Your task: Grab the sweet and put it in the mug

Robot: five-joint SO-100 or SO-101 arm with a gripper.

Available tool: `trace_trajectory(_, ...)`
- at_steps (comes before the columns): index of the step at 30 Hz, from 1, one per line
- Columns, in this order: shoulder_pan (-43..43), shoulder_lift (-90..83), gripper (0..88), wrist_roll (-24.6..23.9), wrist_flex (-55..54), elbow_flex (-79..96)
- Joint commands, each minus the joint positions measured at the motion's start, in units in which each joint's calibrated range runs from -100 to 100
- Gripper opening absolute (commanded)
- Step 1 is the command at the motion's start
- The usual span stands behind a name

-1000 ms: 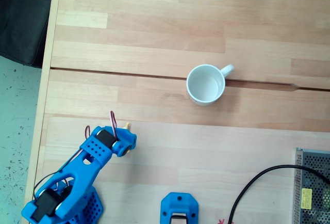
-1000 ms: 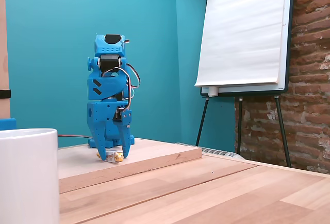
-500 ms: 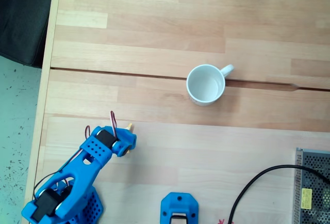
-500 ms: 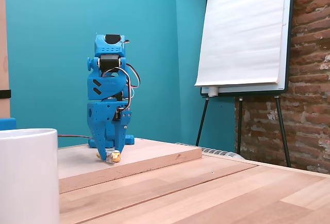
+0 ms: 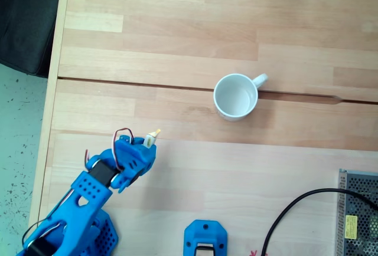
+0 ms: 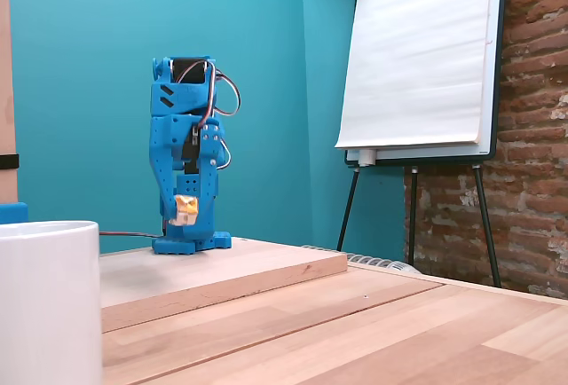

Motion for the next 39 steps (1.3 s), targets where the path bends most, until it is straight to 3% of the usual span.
trace_trajectory(1, -0.5, -4.5, 3.5, -3.5, -0.3, -3.4)
trace_trajectory(12, -0.4, 0.6, 3.5, -14.4, -0.4, -16.8)
trace_trajectory(22, 0.3, 24.3, 3.5, -15.2, -0.4, -38.7)
trace_trajectory(39, 7.6, 40.2, 3.5, -15.3, -0.3, -63.4)
